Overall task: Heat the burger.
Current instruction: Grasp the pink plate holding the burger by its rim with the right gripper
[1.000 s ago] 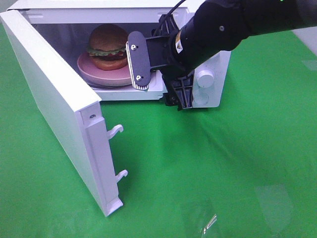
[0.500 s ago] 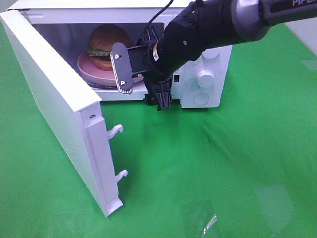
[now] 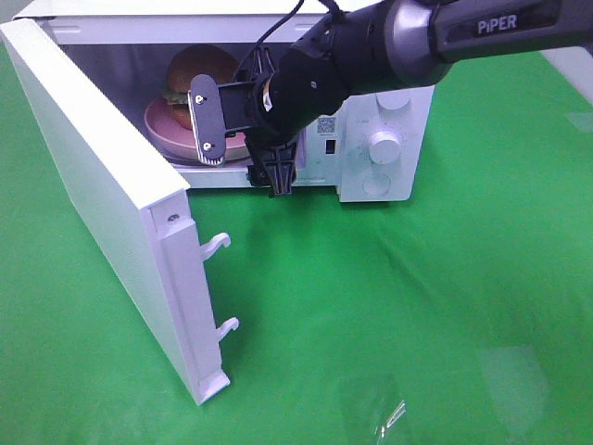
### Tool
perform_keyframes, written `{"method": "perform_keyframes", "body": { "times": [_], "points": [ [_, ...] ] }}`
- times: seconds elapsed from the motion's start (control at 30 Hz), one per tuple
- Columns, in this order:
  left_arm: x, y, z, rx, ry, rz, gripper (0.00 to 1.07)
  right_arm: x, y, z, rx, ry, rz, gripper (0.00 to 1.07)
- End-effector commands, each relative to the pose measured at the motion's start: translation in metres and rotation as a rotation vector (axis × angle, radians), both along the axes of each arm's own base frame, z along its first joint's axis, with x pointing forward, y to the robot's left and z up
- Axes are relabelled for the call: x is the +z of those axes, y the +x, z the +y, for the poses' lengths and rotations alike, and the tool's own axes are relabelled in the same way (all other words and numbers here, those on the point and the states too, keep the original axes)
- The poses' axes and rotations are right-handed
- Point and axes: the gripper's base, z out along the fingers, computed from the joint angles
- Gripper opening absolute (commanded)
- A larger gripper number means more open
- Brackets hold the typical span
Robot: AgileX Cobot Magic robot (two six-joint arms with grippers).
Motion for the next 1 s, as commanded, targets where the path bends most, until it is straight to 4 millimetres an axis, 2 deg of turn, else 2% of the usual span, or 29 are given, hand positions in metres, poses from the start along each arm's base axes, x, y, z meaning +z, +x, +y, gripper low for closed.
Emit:
{"method": "perform_keyframes", "body": {
  "times": [0.03,0.47,0.87,0.93,1.0],
  "points": [
    [-0.001,-0.001,0.001,0.005,0.007,-0.004,1.0,-0.007,0.005,0.011,0.004,0.019,-0.002,0.84],
    [-0.002,-0.001,0.005,0.033,0.047,0.0,1.0,-0.032,0.026,0.028,-0.015,0.051,0.009,0.81],
    [-0.002,-0.001,0.006,0.04,0.056,0.0,1.0,-0.039,0.035,0.035,-0.031,0.075,0.015,0.79],
    [-0.002,-0.001,0.006,0.041,0.059,0.0,1.0,-0.039,0.035,0.035,-0.032,0.077,0.016,0.78],
    [-0.002,-0.001,0.006,0.042,0.06,0.0,1.0,-0.04,0.035,0.036,-0.039,0.091,0.024,0.67]
  ]
}}
